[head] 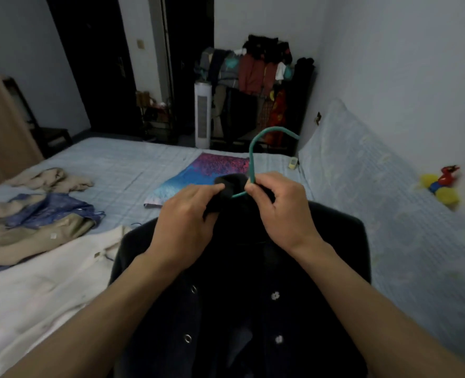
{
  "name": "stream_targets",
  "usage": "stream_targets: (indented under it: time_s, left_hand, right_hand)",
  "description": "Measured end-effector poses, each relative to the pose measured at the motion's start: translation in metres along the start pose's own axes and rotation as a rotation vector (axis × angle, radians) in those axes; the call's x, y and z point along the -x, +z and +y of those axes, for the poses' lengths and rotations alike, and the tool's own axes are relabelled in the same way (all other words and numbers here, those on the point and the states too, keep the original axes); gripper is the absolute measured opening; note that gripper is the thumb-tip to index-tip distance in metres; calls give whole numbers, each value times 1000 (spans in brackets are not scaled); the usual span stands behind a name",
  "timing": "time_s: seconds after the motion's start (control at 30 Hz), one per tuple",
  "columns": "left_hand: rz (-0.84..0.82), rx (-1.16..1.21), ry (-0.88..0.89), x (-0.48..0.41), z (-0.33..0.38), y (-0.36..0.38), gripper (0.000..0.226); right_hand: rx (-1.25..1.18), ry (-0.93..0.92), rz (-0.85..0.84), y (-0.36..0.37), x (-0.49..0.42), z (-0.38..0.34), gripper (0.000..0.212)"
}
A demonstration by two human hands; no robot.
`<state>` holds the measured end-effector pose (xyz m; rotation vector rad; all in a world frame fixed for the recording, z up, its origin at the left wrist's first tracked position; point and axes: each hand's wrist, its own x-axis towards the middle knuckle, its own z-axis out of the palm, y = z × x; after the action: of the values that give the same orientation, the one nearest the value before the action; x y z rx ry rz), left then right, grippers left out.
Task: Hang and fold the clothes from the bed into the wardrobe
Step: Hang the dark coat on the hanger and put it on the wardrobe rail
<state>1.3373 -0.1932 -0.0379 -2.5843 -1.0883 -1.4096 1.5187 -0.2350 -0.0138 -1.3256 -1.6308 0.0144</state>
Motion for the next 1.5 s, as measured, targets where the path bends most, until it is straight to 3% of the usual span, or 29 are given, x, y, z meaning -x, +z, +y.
stream_targets:
  time_s: [0.47, 0.53, 0.67, 0.73, 0.77, 0.93, 1.1, 1.23, 1.5]
  left_hand:
    - [327, -314, 4, 1, 81, -219, 36]
    - [366, -342, -6, 7, 80, -247, 36]
    - [427, -390, -54, 29, 69, -300, 37]
    - [452, -409, -91, 44, 60, -325, 39]
    - [462, -423, -102, 52, 55, -337, 40]
    - [499, -475, -153, 89, 26, -404, 41]
    - [507, -521, -183, 132, -3, -473, 40]
    - [488, -577, -163, 160, -19, -516, 40]
    - [396, -676, -182, 208, -66, -599, 43]
  right_hand:
    - [-29, -378, -50, -49, -39, -206, 19]
    - [-80, -373, -153, -51, -43, -233, 27]
    - [-402, -239, -586, -57, -62, -271, 46]
    - [-392, -295, -780, -53, -69, -286, 46]
    - [-326, -363, -799, -46, -70, -295, 44]
    - [-61, -575, -457, 22, -54, -351, 22]
    - [-31, -608, -415, 89, -29, -423, 34]
    - [-71, -690, -271, 141, -10, -470, 24]
    - [-237, -769, -235, 217, 7, -544, 15]
